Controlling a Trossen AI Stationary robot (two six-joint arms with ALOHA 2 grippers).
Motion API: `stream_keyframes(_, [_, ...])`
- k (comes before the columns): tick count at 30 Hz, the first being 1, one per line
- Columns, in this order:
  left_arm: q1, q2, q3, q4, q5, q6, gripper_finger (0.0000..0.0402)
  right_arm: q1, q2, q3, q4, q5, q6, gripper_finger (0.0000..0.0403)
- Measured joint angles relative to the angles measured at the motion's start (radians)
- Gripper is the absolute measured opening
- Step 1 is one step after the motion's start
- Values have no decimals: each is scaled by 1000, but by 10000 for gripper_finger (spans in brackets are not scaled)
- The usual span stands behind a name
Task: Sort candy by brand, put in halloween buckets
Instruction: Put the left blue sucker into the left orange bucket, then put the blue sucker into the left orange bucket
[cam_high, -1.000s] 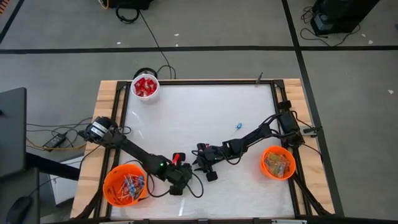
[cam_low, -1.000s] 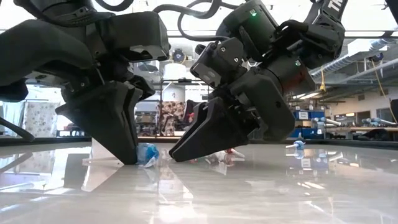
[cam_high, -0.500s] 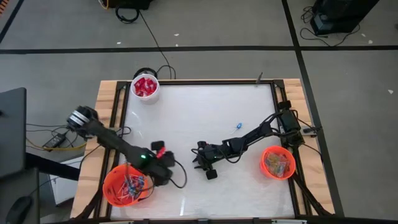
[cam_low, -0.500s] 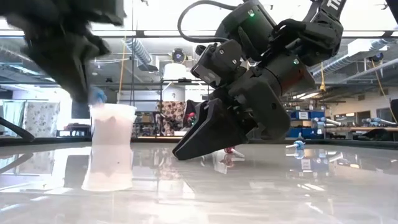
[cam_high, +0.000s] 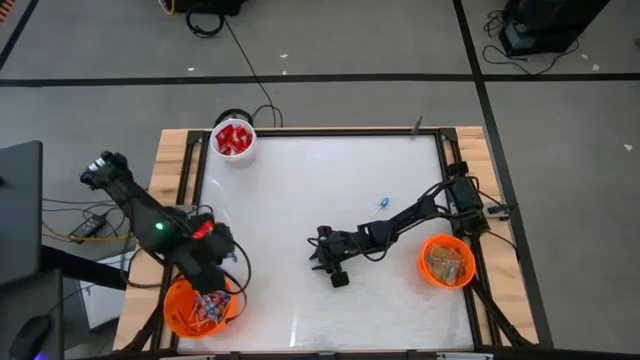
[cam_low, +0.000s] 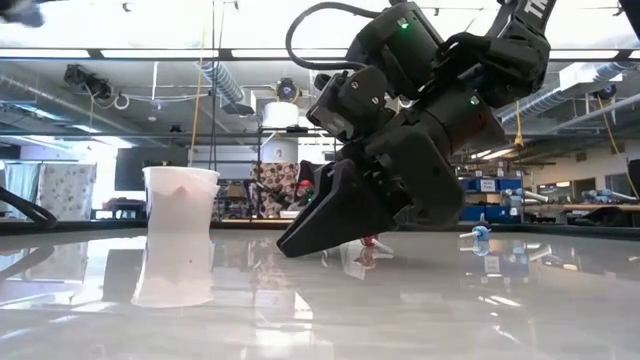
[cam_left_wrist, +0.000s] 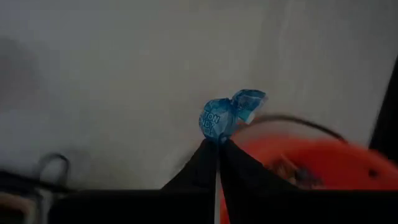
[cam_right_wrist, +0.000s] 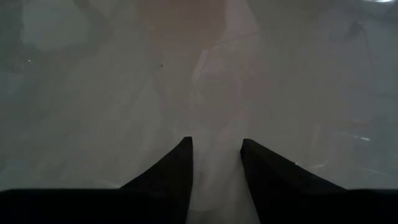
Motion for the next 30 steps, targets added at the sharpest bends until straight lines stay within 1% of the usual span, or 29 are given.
stream_keyframes(2, [-8, -19, 24, -3, -75, -2, 19, 0, 0, 0, 1, 1, 0, 151])
stream_keyframes(4, [-23, -28, 37, 11, -95, -5, 19, 0, 0, 0, 2, 4, 0, 151])
stream_keyframes(8, [-62, -28, 26, 47, 1, -33, 19, 0, 0, 0, 2, 5, 12, 151])
stream_keyframes(10, [-85, -28, 1, 67, 52, -86, 19, 0, 0, 0, 2, 4, 12, 151])
stream_keyframes(15, [-143, -27, -76, 212, 163, -227, 19, 1, 0, 0, 3, 12, 13, 151])
stream_keyframes(17, [-165, -27, -107, 287, 190, -267, 19, 0, 1, 0, 5, 13, 13, 151])
stream_keyframes(21, [-194, -27, -159, 373, 175, -320, 24, -1, 2, -1, 12, 14, 13, 151])
stream_keyframes(24, [-207, -27, -178, 372, 130, -359, 34, -1, 2, -2, 22, 20, 13, 151])
stream_keyframes(30, [-211, -27, -214, 368, 107, -380, 74, -2, 3, -2, 32, 82, 10, 151])
